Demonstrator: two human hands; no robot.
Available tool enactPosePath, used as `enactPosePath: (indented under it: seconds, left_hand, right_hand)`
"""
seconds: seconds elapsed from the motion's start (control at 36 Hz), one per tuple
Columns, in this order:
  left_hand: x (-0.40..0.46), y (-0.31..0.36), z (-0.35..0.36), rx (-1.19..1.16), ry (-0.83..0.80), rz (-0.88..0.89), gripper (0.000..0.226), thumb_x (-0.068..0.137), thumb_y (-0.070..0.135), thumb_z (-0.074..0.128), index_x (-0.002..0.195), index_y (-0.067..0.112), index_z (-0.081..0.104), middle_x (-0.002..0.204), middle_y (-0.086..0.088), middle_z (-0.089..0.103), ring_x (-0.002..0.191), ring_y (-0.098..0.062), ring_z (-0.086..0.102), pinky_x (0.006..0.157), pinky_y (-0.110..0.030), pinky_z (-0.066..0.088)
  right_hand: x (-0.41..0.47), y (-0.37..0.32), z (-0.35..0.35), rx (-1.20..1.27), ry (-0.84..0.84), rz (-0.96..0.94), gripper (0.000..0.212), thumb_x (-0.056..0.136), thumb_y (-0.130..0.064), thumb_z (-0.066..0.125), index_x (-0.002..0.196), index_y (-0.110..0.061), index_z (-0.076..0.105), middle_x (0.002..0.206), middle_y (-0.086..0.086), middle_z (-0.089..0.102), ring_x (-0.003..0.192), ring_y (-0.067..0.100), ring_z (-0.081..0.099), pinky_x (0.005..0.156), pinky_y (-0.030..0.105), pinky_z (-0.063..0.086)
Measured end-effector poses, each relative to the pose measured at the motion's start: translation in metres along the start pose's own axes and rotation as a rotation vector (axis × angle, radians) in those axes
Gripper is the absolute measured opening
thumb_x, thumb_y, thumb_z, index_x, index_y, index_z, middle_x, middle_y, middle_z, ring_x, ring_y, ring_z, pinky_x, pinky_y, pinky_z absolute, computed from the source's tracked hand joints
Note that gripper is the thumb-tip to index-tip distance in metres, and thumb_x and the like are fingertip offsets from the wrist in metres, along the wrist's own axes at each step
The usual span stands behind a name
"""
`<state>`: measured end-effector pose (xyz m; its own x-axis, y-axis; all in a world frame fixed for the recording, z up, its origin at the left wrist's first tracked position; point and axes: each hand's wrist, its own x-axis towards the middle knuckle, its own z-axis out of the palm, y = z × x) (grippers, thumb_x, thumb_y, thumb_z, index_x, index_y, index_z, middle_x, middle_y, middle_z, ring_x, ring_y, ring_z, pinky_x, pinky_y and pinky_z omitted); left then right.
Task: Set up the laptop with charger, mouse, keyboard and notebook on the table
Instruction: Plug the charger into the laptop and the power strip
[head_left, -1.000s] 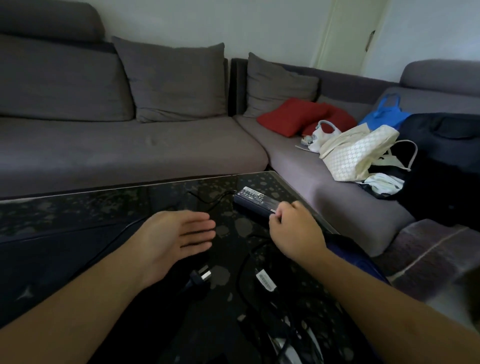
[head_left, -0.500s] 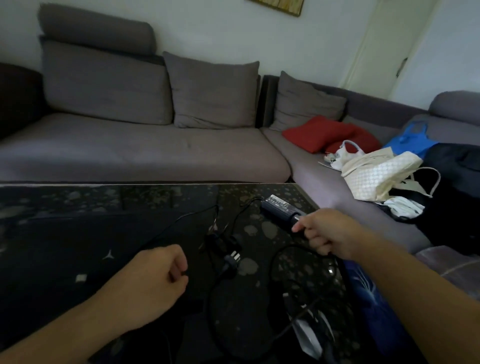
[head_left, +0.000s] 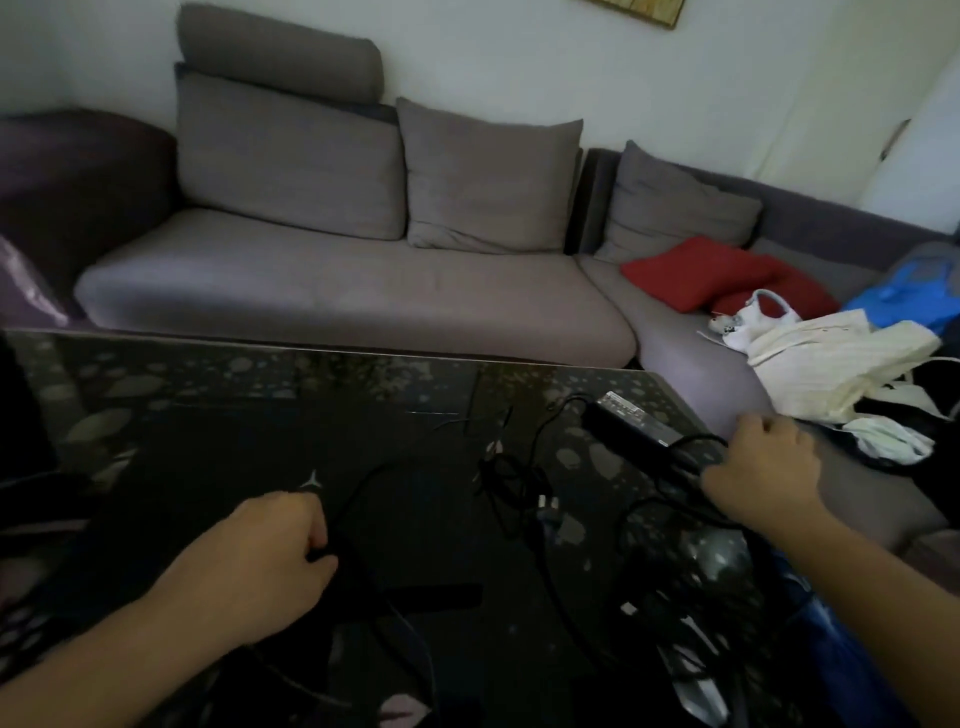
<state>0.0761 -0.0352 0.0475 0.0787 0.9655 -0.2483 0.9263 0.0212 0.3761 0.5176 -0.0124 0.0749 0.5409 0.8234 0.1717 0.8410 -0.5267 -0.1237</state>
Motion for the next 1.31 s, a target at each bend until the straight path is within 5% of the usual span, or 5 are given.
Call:
enactPosePath:
  seconds: [0.14, 0.39, 0.58, 0.97, 1.31]
  left_hand:
    - [0.009, -0.015, 0.000, 0.077, 0.164, -0.056, 0.047, 0.089, 0.051, 0.073, 0.119, 0.033, 0.043, 0.109, 0.009, 0.051, 0.086, -0.006, 0.060, 0.070, -0.023, 0.055]
    - [0.025, -0.040, 0.001, 0.066, 0.142, 0.102, 0.010, 0.095, 0.045, 0.068, 0.093, 0.041, 0.059, 0.097, 0.014, 0.055, 0.088, -0.005, 0.059, 0.079, -0.031, 0.057]
    - [0.039, -0.054, -0.009, -0.399, 0.368, 0.048, 0.009, 0.096, 0.031, 0.070, 0.092, 0.033, 0.063, 0.076, 0.006, 0.072, 0.059, -0.007, 0.070, 0.053, -0.021, 0.049]
    - [0.017, -0.032, -0.018, -1.150, 0.104, 0.151, 0.006, 0.099, 0.016, 0.068, 0.102, 0.015, 0.073, 0.089, -0.010, 0.079, 0.079, -0.023, 0.074, 0.071, -0.039, 0.057]
    - [0.013, -0.061, -0.022, 0.133, 0.099, -0.085, 0.044, 0.087, 0.054, 0.074, 0.119, 0.028, 0.060, 0.105, 0.008, 0.057, 0.091, -0.008, 0.060, 0.085, -0.029, 0.057]
  right_hand:
    - [-0.074, -0.092, 0.001, 0.174, 0.264, -0.430, 0.041, 0.068, -0.006, 0.074, 0.107, -0.002, 0.065, 0.109, 0.022, 0.056, 0.102, 0.046, 0.054, 0.089, 0.052, 0.050]
    - [-0.184, -0.199, -0.005, 0.102, -0.853, -0.505, 0.044, 0.087, -0.063, 0.064, 0.078, -0.020, 0.062, 0.077, -0.002, 0.062, 0.067, 0.019, 0.061, 0.058, 0.032, 0.046]
    - [-0.194, -0.183, 0.015, 0.183, -1.298, -0.414, 0.018, 0.107, -0.019, 0.053, 0.107, -0.009, 0.068, 0.107, 0.011, 0.080, 0.067, 0.010, 0.069, 0.055, 0.021, 0.051]
    - [-0.196, -0.188, 0.029, 0.665, -1.139, -0.361, 0.027, 0.111, -0.024, 0.046, 0.103, -0.014, 0.070, 0.077, 0.003, 0.070, 0.059, 0.020, 0.066, 0.051, 0.030, 0.055]
    - [-0.172, -0.170, 0.024, 1.331, -0.848, -0.171, 0.035, 0.110, -0.001, 0.040, 0.102, -0.003, 0.074, 0.083, 0.015, 0.071, 0.071, 0.030, 0.070, 0.061, 0.033, 0.054]
